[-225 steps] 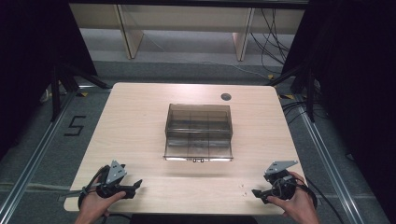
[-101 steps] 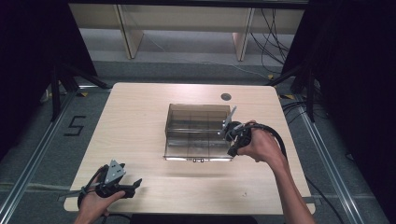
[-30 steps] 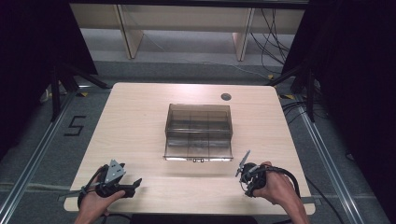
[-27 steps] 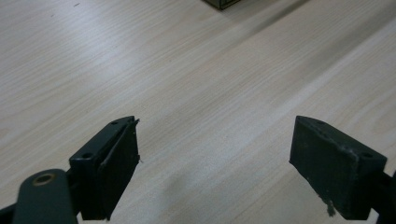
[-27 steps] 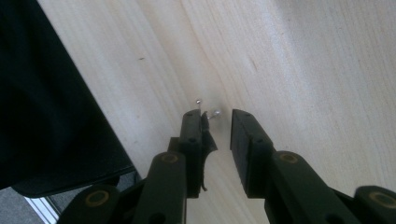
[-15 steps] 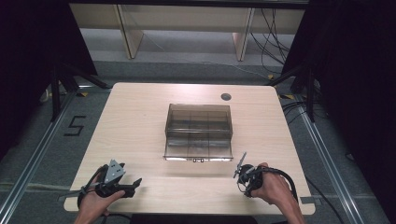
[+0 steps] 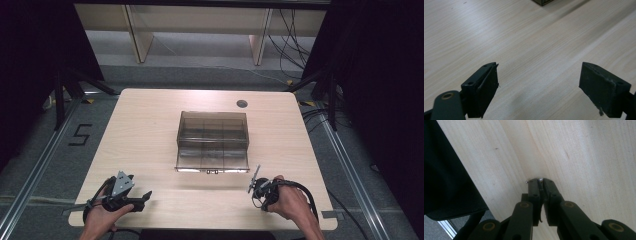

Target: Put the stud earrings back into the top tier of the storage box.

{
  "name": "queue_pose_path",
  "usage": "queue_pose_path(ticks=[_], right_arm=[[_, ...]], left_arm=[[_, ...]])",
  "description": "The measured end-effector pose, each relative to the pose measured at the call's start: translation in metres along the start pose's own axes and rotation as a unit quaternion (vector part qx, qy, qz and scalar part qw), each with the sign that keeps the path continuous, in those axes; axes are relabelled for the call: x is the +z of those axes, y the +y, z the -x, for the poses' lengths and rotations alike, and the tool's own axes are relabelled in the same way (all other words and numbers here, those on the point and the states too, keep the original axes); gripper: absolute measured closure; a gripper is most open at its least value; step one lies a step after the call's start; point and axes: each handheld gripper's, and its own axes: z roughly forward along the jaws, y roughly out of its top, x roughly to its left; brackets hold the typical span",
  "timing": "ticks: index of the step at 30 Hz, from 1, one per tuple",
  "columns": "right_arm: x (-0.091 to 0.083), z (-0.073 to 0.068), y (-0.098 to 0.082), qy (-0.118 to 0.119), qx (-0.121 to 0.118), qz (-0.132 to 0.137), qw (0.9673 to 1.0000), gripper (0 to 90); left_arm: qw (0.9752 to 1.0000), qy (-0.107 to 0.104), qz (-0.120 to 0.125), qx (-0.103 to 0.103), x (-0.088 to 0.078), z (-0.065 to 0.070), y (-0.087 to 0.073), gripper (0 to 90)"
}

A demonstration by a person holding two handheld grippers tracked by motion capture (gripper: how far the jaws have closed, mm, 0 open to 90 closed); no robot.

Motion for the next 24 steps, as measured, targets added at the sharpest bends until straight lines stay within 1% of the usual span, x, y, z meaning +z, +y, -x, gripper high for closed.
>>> queue_pose_path(ticks=[1, 2, 3, 4, 5, 6, 7, 8, 9, 10, 11, 12, 13, 14, 15, 17, 18, 19, 20, 21, 22, 23, 24], right_arm=[[0.0, -0.001, 0.001, 0.0, 0.003, -0.003, 1.0, 87.0], [-0.001, 0.001, 0.001, 0.006, -0.006, -0.001, 1.0, 90.0], [-0.001, 0.0, 0.001, 0.0, -0.005, 0.004, 1.0, 90.0], [-0.002, 0.001, 0.0, 0.004, -0.012, 0.007, 0.9999, 90.0], [-0.004, 0.002, 0.0, 0.008, -0.019, 0.012, 0.9997, 90.0], [-0.007, 0.0, -0.001, 0.008, -0.015, 0.014, 0.9997, 90.0], [-0.007, 0.0, -0.001, 0.008, -0.015, 0.014, 0.9997, 90.0], [-0.011, -0.001, 0.0, 0.009, -0.01, 0.013, 0.9998, 90.0], [-0.011, -0.001, 0.0, 0.009, -0.01, 0.013, 0.9998, 90.0], [-0.013, 0.0, 0.001, 0.004, -0.014, 0.017, 0.9997, 90.0], [-0.014, -0.001, 0.002, 0.004, -0.01, 0.016, 0.9998, 90.0], [-0.014, 0.0, 0.004, 0.0, -0.02, 0.019, 0.9996, 88.5], [-0.013, 0.0, 0.006, 0.0, -0.023, 0.022, 0.9995, 87.2], [-0.013, 0.0, 0.006, 0.0, -0.023, 0.022, 0.9995, 87.2], [-0.012, -0.005, 0.013, 0.001, -0.038, 0.023, 0.999, 84.9], [-0.01, -0.008, 0.018, 0.004, -0.048, 0.019, 0.9986, 83.7], [-0.01, -0.008, 0.018, 0.004, -0.048, 0.019, 0.9986, 83.7], [-0.009, -0.01, 0.021, 0.004, -0.045, 0.016, 0.9988, 82.9], [-0.006, -0.011, 0.024, 0.004, -0.049, 0.01, 0.9987, 81.8], [-0.006, -0.011, 0.024, 0.004, -0.049, 0.01, 0.9987, 81.8], [-0.006, -0.014, 0.025, 0.0, -0.037, 0.001, 0.9993, 81.2], [-0.006, -0.014, 0.025, 0.0, -0.037, 0.001, 0.9993, 81.2], [-0.004, -0.013, 0.026, -0.002, -0.048, 0.002, 0.9988, 80.9]], left_arm=[[0.9998, 0.0, 0.012, -0.016, 0.002, 0.002, 0.0, 15.0], [0.9998, 0.0, 0.012, -0.016, 0.002, 0.002, 0.0, 15.1], [0.9998, 0.003, 0.007, -0.016, 0.001, 0.002, 0.0, 15.0], [0.9999, 0.001, 0.004, -0.011, 0.0, 0.001, 0.0, 15.1], [1.0, -0.001, -0.006, 0.002, -0.001, -0.001, 0.0, 15.1], [1.0, -0.001, -0.006, 0.002, -0.001, -0.001, 0.0, 15.1], [0.9999, -0.003, 0.0, -0.013, 0.001, 0.001, 0.0, 15.1], [0.9999, -0.002, -0.002, -0.011, 0.001, 0.0, 0.0, 15.1], [0.9999, -0.002, -0.002, -0.011, 0.001, 0.0, 0.0, 15.0], [1.0, -0.001, -0.008, 0.001, 0.0, -0.001, 0.0, 15.0], [1.0, -0.001, -0.003, -0.008, 0.001, 0.001, 0.0, 15.0], [0.9997, 0.0, 0.008, -0.022, 0.002, 0.002, 0.0, 15.0], [1.0, -0.001, -0.006, -0.003, 0.0, 0.0, 0.0, 15.0], [1.0, -0.001, -0.006, -0.003, 0.0, 0.0, 0.0, 15.0], [0.9998, -0.001, 0.004, -0.017, 0.002, 0.002, 0.0, 15.1], [0.9999, -0.002, 0.001, -0.015, 0.001, 0.001, 0.0, 15.0], [1.0, -0.002, -0.003, -0.009, 0.0, 0.0, 0.0, 15.0], [0.9999, -0.003, -0.002, -0.011, 0.0, 0.0, 0.0, 15.1], [1.0, -0.003, -0.003, -0.009, 0.0, 0.0, 0.0, 15.0], [1.0, -0.003, -0.003, -0.009, 0.0, 0.0, 0.0, 15.1], [0.9999, -0.002, -0.001, -0.011, 0.0, 0.0, 0.0, 15.0], [0.9999, -0.002, -0.001, -0.011, 0.0, 0.0, 0.0, 15.1], [1.0, 0.0, -0.003, -0.002, -0.001, 0.0, 0.0, 15.1]])
